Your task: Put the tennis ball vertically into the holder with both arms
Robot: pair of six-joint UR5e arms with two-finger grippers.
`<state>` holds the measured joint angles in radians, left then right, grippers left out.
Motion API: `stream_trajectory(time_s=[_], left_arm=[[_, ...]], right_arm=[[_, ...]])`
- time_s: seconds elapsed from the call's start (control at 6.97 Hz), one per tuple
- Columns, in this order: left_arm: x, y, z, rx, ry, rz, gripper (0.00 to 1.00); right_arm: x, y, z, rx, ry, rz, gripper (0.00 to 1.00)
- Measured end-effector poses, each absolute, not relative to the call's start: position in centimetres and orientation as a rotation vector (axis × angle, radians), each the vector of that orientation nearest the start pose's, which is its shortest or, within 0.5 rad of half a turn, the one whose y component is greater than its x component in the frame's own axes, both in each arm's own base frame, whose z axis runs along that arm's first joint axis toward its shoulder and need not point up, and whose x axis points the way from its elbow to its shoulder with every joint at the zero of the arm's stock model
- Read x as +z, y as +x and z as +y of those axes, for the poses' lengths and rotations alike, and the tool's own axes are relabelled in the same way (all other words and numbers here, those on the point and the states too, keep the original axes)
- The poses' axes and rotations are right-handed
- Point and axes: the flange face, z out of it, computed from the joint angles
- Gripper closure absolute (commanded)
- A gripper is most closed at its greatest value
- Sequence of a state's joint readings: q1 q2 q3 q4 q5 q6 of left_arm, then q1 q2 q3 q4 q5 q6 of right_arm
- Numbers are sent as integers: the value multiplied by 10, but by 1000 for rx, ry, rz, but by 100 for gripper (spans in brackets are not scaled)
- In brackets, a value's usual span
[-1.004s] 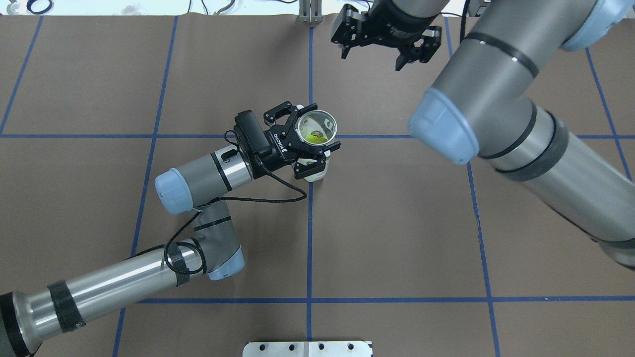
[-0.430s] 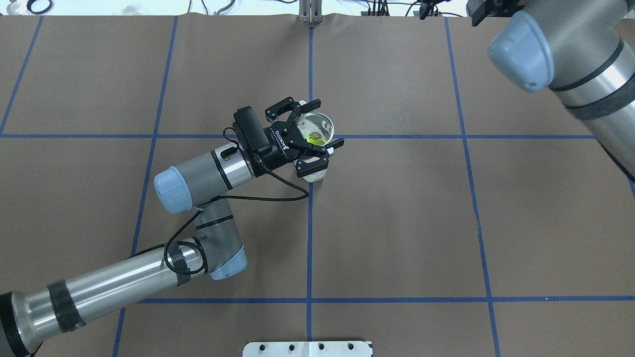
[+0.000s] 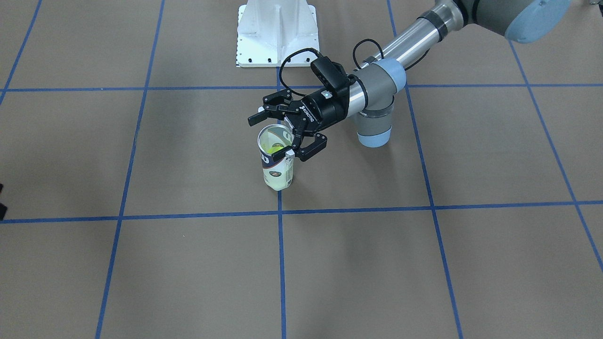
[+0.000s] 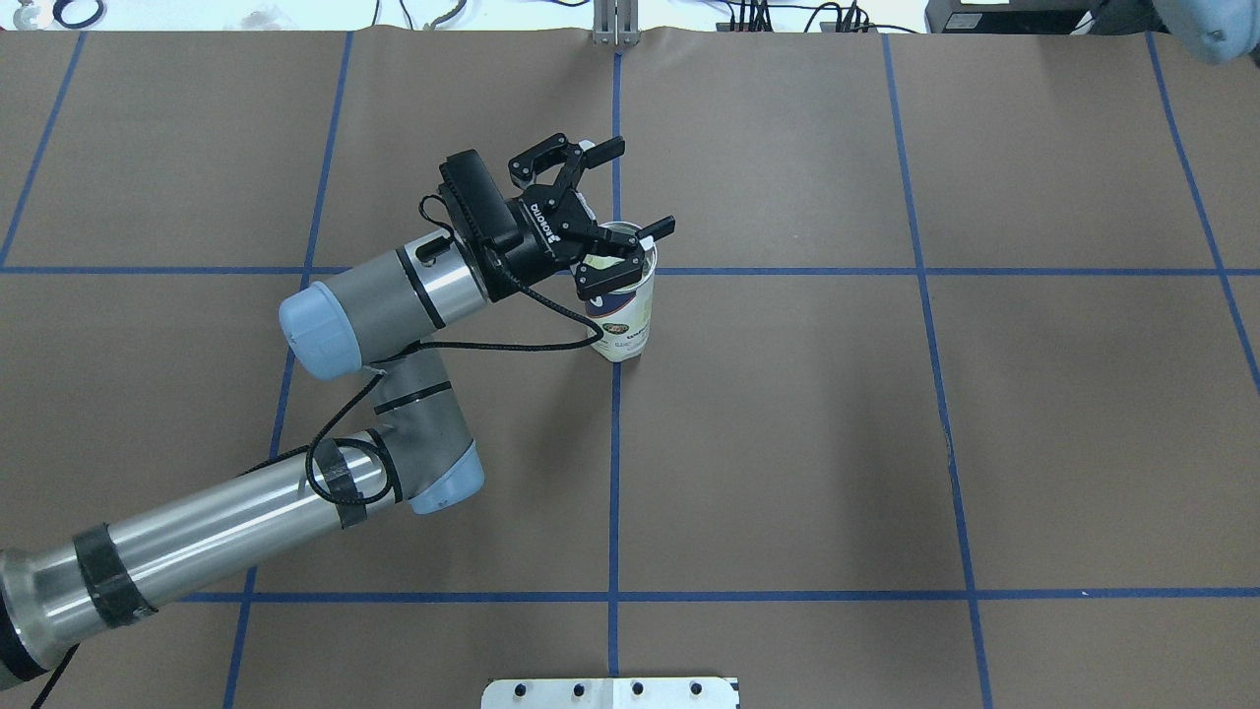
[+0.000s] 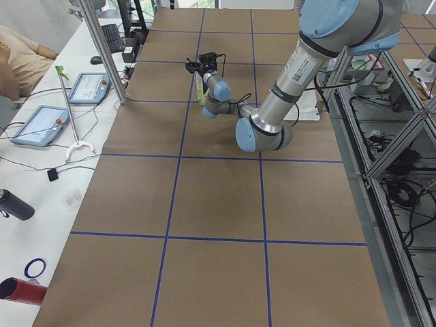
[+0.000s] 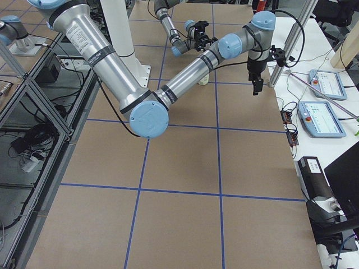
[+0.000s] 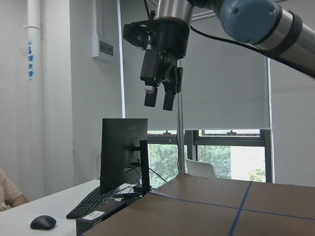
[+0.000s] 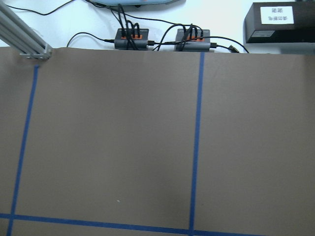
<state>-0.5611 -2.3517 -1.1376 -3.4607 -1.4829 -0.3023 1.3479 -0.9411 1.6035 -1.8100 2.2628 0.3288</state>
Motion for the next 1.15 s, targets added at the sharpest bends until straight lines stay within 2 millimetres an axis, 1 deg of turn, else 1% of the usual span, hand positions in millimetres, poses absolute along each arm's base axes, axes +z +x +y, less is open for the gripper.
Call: stream_trajectory(time_s=[0.14, 0.29, 0.43, 0.57, 0.72, 0.86, 1.0, 1.15], left_arm=[[183, 480, -497, 332, 1784, 1287, 1], [177, 448, -510, 372, 1742, 1224, 1], [172, 411, -525, 412, 1683, 1151, 1], [173, 372, -543, 443, 1620, 1083, 1], [180, 332, -567, 471, 1549, 1026, 1], [197, 290, -591, 503, 1448, 986, 1], [223, 247, -611, 525, 1331, 968, 1], [250, 205, -625, 520, 1225, 959, 1]], right_arm=[[339, -45, -684, -83, 197, -739, 0], [384, -7, -684, -113, 182, -718, 0], [428, 29, -679, -127, 160, -705, 0], [467, 59, -668, -118, 133, -700, 0], [503, 86, -651, -106, 113, -698, 0], [537, 105, -630, -104, 106, -699, 0], [566, 114, -611, -103, 108, -701, 0], [587, 117, -597, -103, 110, -704, 0]])
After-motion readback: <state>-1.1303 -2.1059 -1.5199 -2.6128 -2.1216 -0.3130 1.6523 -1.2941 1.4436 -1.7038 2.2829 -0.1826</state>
